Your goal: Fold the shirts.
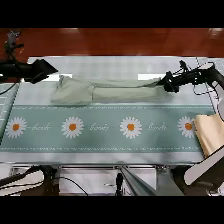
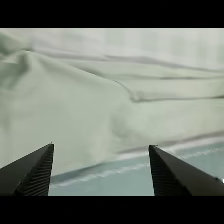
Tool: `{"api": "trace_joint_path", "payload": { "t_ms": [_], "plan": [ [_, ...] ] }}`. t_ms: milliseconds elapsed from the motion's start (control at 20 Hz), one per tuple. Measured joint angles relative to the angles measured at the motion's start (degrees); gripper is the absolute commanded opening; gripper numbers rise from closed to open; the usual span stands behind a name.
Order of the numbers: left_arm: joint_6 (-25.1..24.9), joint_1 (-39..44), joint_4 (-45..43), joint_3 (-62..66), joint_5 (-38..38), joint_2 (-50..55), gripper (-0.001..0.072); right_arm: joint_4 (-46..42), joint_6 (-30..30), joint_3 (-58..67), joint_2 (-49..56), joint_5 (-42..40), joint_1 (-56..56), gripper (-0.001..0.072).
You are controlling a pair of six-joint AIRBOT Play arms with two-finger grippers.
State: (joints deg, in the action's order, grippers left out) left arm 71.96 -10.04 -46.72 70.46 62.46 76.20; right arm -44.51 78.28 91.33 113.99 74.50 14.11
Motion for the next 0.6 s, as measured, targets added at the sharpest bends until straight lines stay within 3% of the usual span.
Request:
{"api": "trace_joint_path", "payload": {
  "t_ms": [50, 100, 150, 450, 600],
  "plan": [
    [-0.48, 1.7, 0.72, -0.61, -1.09, -0.42, 0.057, 0.22, -0.17, 0.28, -0.52, -0.04, -0.55, 0.0017],
    [-0.74, 3.43, 1.14, -1.16, -1.75, -0.66, 0.0167, 0.74, -0.39, 0.42, -1.44, 0.04, -0.79, 0.0017],
    [-1.09, 4.96, 1.4, -1.46, -2.73, -0.83, 0.004, 0.39, -0.59, 0.52, -2.89, 0.48, -0.85, 0.0016],
    [-4.09, 16.52, 2.38, -1.75, -10.45, 1.79, 0.0035, -7.74, -1.53, -2.97, -21.42, 4.59, -1.6, 0.0016],
    [-2.45, 24.2, 2.19, 1.88, -13.55, 7.63, 0.0034, -11.13, -1.16, -9.6, -34.51, 4.52, -3.78, 0.0016]
  ]
}}
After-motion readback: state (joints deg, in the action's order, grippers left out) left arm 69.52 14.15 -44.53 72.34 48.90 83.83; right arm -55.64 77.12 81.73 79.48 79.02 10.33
